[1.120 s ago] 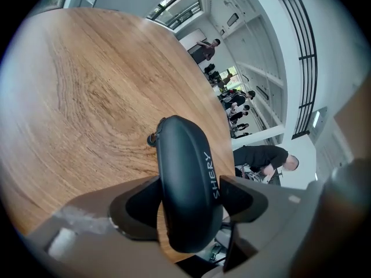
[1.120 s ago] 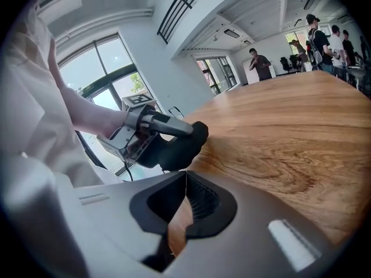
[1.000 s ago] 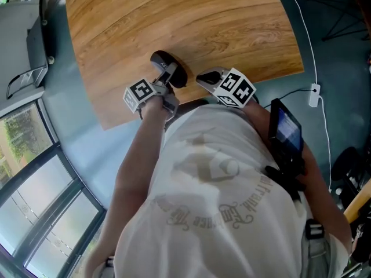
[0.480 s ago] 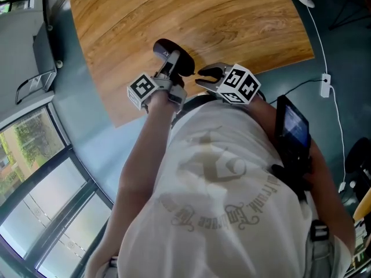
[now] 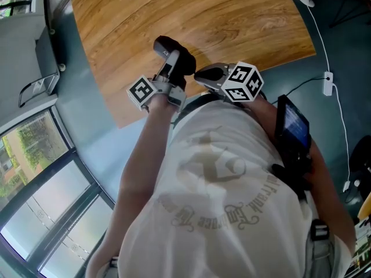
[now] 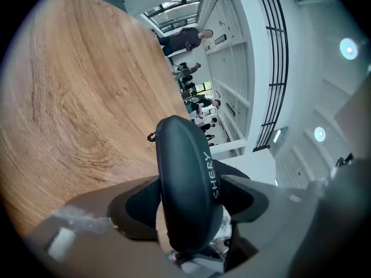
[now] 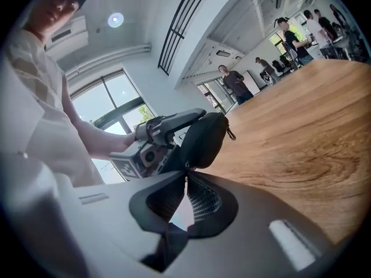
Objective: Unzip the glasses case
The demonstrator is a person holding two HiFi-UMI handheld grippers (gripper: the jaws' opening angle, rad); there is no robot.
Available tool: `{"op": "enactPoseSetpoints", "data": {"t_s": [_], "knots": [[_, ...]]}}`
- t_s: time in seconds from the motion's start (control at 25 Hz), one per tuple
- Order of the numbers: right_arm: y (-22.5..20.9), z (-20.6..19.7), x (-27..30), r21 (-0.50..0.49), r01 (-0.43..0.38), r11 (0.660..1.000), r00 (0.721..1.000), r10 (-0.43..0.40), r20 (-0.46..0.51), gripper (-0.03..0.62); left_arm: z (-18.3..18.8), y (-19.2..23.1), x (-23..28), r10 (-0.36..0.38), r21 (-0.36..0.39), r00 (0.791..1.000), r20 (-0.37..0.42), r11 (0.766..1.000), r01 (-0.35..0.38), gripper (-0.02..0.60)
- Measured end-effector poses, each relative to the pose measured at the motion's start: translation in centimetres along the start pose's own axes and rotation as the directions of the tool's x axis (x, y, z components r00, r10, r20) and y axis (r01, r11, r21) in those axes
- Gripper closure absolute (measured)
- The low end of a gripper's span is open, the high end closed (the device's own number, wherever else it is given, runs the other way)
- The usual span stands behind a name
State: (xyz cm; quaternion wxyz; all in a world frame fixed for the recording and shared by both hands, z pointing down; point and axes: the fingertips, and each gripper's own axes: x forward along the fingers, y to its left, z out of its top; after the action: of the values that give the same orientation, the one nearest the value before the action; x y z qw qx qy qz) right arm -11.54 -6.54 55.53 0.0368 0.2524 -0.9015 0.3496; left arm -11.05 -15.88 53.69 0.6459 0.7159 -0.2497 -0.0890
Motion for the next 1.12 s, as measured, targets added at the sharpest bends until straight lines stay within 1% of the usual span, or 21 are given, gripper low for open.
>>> {"op": "enactPoseSetpoints", "data": {"t_s": [0.12,0.24,0.36,0.44,0.56,0.72,0.8,0.92,0.96,1.04,1.12], "knots": [[0.1,0.3,-0.2,0.052,-0.043,0.998,0.999,0.042,0.025,0.577,0.0,-0.4,0.3,-0.023,0.012,1.000,-0.013,1.000,0.023,0.249],[-0.5,1.2,-1.0,0.127,-0.095,0.987,0.994,0.086,0.069,0.580,0.0,-1.6,1.4,-0.073,0.026,0.997,-0.025,0.997,0.074,0.250],[-0.4,2.2,-1.5,0.194,-0.152,0.969,0.984,0.130,0.121,0.585,0.2,-3.2,1.4,-0.130,0.072,0.991,-0.040,0.988,0.133,0.256],[0.0,2.7,-1.7,0.217,-0.186,0.958,0.977,0.157,0.144,0.586,0.3,-4.1,0.9,-0.158,0.116,0.986,-0.056,0.980,0.163,0.259],[0.2,3.0,-2.1,0.223,-0.225,0.949,0.969,0.195,0.150,0.588,0.0,-4.8,0.7,-0.172,0.169,0.981,-0.092,0.968,0.186,0.267],[0.0,3.2,-2.8,0.246,-0.269,0.931,0.957,0.229,0.179,0.588,-0.3,-5.0,-0.1,-0.168,0.215,0.978,-0.126,0.957,0.192,0.276],[0.3,3.1,-3.0,0.230,-0.277,0.933,0.957,0.245,0.158,0.588,-0.6,-5.2,-0.4,-0.163,0.256,0.974,-0.157,0.946,0.200,0.281],[1.1,2.2,-2.8,0.134,-0.260,0.956,0.965,0.255,0.055,0.588,-1.5,-5.4,-1.1,-0.142,0.342,0.964,-0.225,0.915,0.215,0.284],[1.2,2.0,-2.8,0.117,-0.258,0.959,0.966,0.255,0.041,0.588,-1.7,-5.4,-1.4,-0.135,0.362,0.961,-0.239,0.906,0.218,0.285],[1.2,1.9,-2.9,0.115,-0.257,0.960,0.966,0.254,0.040,0.588,-2.0,-5.5,-1.6,-0.112,0.403,0.960,-0.258,0.890,0.212,0.287],[1.1,1.7,-3.1,0.103,-0.242,0.965,0.970,0.241,0.022,0.588,-2.4,-5.6,-1.5,-0.079,0.451,0.957,-0.280,0.869,0.204,0.288]]}}
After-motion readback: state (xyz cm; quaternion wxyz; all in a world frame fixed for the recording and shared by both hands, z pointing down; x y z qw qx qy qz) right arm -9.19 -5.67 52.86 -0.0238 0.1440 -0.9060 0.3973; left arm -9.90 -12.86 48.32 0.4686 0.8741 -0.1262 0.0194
